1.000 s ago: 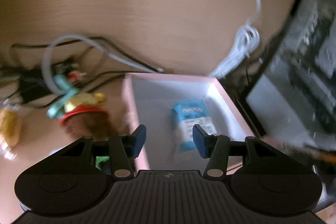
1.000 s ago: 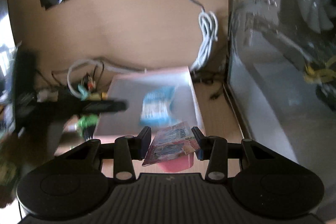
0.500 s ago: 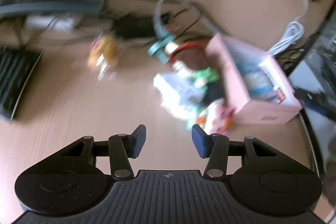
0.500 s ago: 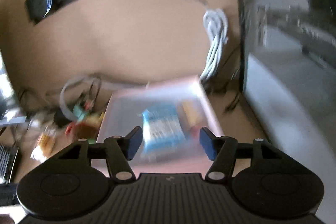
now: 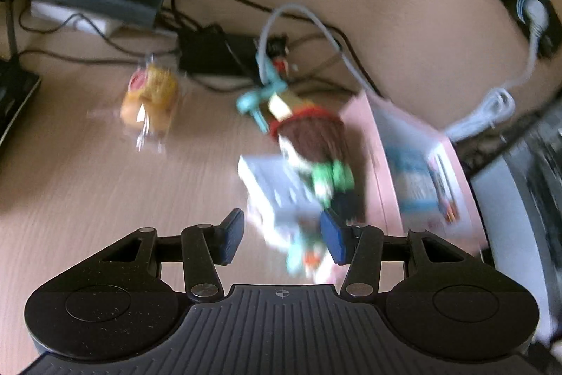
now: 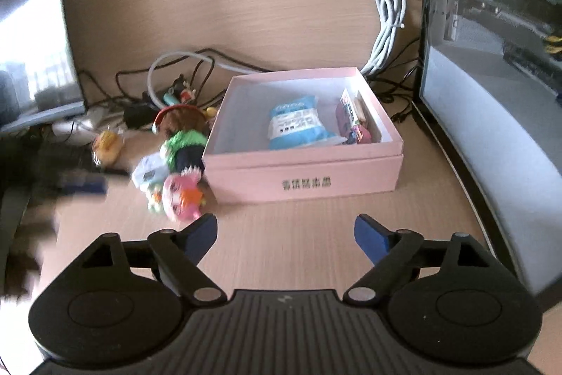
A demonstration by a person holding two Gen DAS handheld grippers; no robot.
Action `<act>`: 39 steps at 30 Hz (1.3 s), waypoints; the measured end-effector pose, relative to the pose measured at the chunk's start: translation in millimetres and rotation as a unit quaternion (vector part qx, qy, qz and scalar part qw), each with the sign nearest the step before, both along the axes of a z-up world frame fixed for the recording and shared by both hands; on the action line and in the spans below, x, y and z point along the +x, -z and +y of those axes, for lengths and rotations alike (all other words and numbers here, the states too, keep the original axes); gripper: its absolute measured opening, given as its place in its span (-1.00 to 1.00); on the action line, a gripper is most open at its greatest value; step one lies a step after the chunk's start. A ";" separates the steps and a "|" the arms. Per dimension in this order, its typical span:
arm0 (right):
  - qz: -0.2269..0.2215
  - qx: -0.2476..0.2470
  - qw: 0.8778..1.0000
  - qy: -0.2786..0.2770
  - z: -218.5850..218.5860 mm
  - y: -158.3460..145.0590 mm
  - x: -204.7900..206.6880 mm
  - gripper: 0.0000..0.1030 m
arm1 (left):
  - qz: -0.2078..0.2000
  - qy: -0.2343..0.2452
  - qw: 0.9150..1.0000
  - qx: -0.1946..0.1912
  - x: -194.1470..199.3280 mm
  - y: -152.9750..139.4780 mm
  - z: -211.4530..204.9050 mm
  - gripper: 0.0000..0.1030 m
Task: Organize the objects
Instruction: 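Grasp the knitted doll with red hat with the right gripper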
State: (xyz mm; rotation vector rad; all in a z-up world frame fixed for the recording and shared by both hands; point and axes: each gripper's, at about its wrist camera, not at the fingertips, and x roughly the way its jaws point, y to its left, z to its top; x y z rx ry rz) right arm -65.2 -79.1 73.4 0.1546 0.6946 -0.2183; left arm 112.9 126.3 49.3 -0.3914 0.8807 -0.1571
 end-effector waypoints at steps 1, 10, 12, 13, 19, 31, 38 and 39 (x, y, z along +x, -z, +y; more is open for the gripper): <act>0.003 -0.009 1.000 -0.001 3.9 0.5 -4.5 0.70 | 0.007 0.001 1.000 0.002 10.6 1.8 -1.7 0.02; 0.037 -0.036 0.999 -0.008 18.8 10.0 -27.1 0.72 | 0.053 0.043 0.996 0.053 59.7 31.2 -23.6 0.11; 0.042 -0.033 0.999 -0.008 19.0 12.4 -27.4 0.75 | 0.055 0.059 0.995 0.058 62.7 34.0 -28.5 0.09; 0.044 -0.032 0.998 -0.010 19.1 13.8 -26.4 0.75 | 0.055 0.065 0.995 0.060 63.2 34.9 -30.2 0.07; 0.036 -0.043 0.998 -0.032 24.2 15.9 -15.5 0.75 | 0.033 0.077 0.995 0.053 40.9 23.3 -20.6 -0.33; -0.003 0.000 0.991 -0.132 45.8 -10.9 94.8 0.76 | 0.025 0.062 0.997 0.040 -56.8 2.6 63.4 -0.63; 0.041 -0.014 0.987 -0.153 80.1 2.7 192.0 0.76 | 0.026 0.017 0.997 0.065 -77.7 8.1 96.4 -0.38; 0.048 -0.027 0.987 -0.148 85.8 7.9 205.4 0.75 | 0.028 0.009 0.997 0.066 -77.9 9.9 100.3 -0.33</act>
